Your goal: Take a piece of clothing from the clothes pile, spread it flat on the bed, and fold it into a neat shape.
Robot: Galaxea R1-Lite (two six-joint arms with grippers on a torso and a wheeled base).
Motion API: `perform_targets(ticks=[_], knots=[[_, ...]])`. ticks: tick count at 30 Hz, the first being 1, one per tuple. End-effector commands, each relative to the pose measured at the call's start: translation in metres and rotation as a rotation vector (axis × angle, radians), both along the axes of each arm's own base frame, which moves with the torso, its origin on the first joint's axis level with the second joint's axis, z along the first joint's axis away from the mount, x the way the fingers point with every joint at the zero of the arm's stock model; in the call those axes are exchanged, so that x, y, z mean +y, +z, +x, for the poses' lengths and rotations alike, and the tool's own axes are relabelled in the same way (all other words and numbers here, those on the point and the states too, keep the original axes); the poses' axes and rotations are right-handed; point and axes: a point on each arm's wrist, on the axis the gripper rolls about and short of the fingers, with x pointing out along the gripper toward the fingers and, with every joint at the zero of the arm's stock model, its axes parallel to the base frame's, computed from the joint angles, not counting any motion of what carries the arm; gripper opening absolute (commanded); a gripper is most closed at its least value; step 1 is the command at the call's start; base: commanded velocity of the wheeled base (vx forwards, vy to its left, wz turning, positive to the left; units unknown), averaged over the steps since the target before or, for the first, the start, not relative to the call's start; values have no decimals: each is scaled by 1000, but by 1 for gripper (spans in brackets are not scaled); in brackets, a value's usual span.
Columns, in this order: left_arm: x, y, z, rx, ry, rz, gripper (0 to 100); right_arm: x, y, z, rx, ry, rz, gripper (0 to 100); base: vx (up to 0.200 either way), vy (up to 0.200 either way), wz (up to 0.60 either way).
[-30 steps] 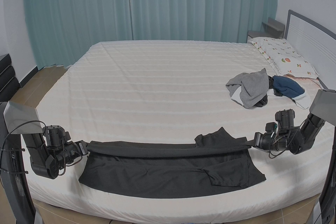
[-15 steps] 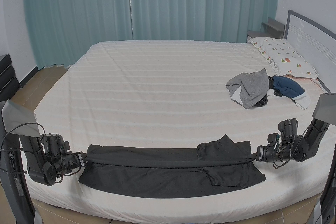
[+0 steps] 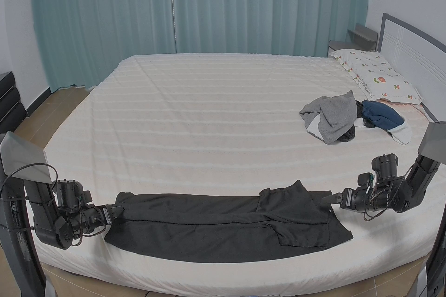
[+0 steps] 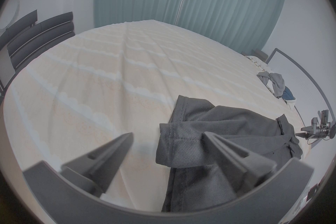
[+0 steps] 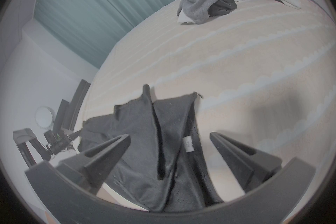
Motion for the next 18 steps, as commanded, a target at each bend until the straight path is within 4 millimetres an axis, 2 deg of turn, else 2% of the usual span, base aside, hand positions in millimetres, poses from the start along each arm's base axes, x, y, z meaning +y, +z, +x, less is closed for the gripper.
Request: perform_targets(ticks=[1,5,8,11,15,18], knots=[[0,8,-1,-28,5,-6,100,3,16,7,-43,-16,35,100,0,0,0],[0,19,2,-67,38,-44,100,7,13,12,-11,-51,83,100,0,0,0],[2,33,10,-130,81,-104,100,10,12,18,15,-95,139,100,0,0,0],[2,39,19,-164,106,-149,100,12,13,23,34,-132,185,100,0,0,0],[0,44,37,-194,139,-229,100,15,5,27,77,-169,228,100,0,0,0],[-7,46,52,-145,164,-314,100,15,0,28,107,-194,268,100,0,0,0]])
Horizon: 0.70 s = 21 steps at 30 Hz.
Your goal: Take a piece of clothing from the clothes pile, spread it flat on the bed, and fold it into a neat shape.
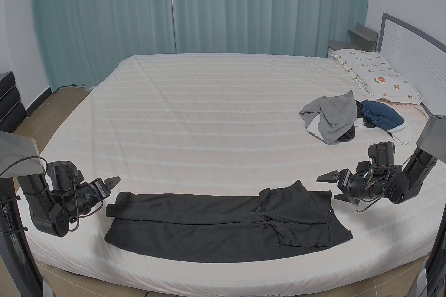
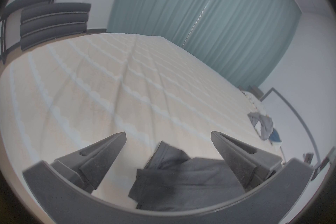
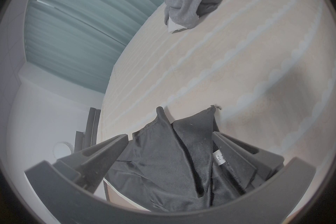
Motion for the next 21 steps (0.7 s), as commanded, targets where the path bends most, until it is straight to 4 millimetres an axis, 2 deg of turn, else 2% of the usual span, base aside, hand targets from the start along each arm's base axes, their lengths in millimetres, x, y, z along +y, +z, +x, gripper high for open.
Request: perform_targets(ticks=[1,3,5,6,8,21], knots=[[-11,9,27,12,4,-102,100,2,-14,4,58,-24,52,100,0,0,0],[-13,12,39,43,2,-162,100,2,-16,4,69,-27,64,100,0,0,0],[-11,7,52,87,-7,-213,100,-1,-15,4,68,-34,66,100,0,0,0],[-11,7,52,87,-7,-213,100,-1,-15,4,68,-34,66,100,0,0,0],[-9,-7,62,140,0,-241,100,-2,-13,3,65,-38,66,100,0,0,0],[-7,-20,58,200,5,-241,100,-7,-15,0,75,-56,62,100,0,0,0]])
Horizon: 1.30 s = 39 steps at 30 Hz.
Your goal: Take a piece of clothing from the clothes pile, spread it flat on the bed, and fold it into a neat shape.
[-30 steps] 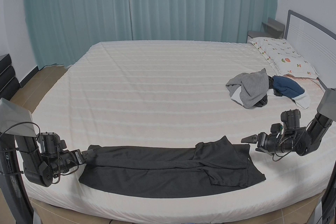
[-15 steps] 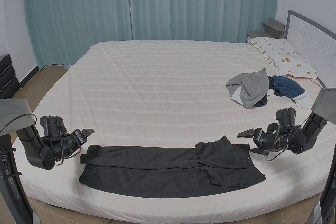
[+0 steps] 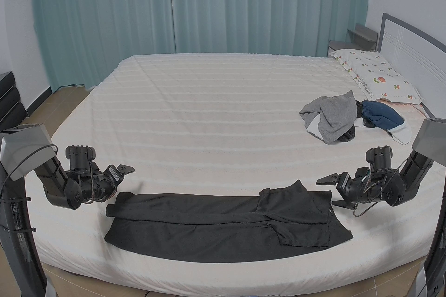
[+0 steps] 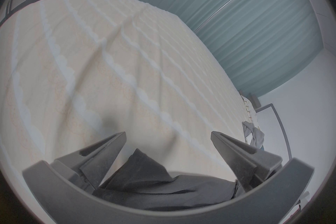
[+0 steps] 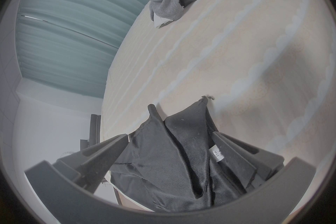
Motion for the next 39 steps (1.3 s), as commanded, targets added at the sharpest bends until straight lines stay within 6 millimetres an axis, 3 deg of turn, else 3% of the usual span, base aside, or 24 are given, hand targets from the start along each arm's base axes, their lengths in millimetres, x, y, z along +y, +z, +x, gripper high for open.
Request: perform_targets(ticks=[1,4,5,13,22,39], knots=[[-1,-6,-2,35,0,-3,100,-2,-2,0,8,-5,1,100,0,0,0],[-2,-8,-7,64,-5,-6,100,-1,-4,0,11,-3,1,100,0,0,0],[-3,-9,-8,69,-6,-7,0,-1,-4,1,9,-3,1,100,0,0,0],[-1,-9,-7,69,11,0,0,-3,-2,2,2,-11,1,100,0,0,0],[14,2,-16,60,133,-10,0,-2,-2,4,-2,-13,0,100,0,0,0],[16,0,-16,45,142,-12,0,5,-2,12,8,-48,23,100,0,0,0]])
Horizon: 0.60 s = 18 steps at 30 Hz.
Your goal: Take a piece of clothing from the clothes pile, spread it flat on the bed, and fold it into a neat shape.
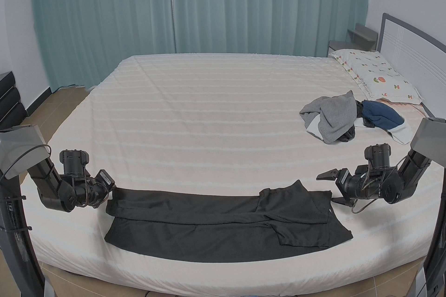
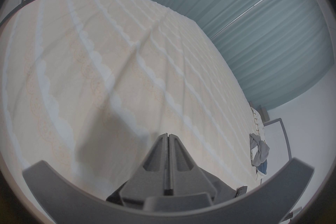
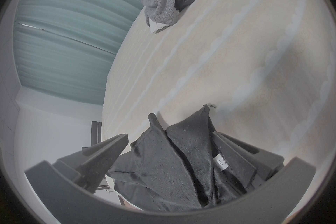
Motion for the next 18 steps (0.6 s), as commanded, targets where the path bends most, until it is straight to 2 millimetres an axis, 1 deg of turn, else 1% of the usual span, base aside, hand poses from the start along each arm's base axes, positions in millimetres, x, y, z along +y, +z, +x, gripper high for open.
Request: perform_targets(ticks=[1,7,10,13,14,18], knots=[[1,0,0,-9,0,2,0,2,-3,1,7,5,-1,100,0,0,0],[1,-2,1,-7,2,2,0,3,-7,2,15,2,-7,100,0,0,0],[1,-2,1,-6,0,2,0,4,-14,6,25,-1,-11,100,0,0,0],[1,-2,1,-6,0,2,0,4,-15,10,15,-9,-18,100,0,0,0],[1,-2,1,-6,0,2,0,4,-15,10,17,-9,-18,0,0,0,0],[1,-3,1,-7,2,2,0,2,-11,11,6,-14,-17,0,0,0,0]])
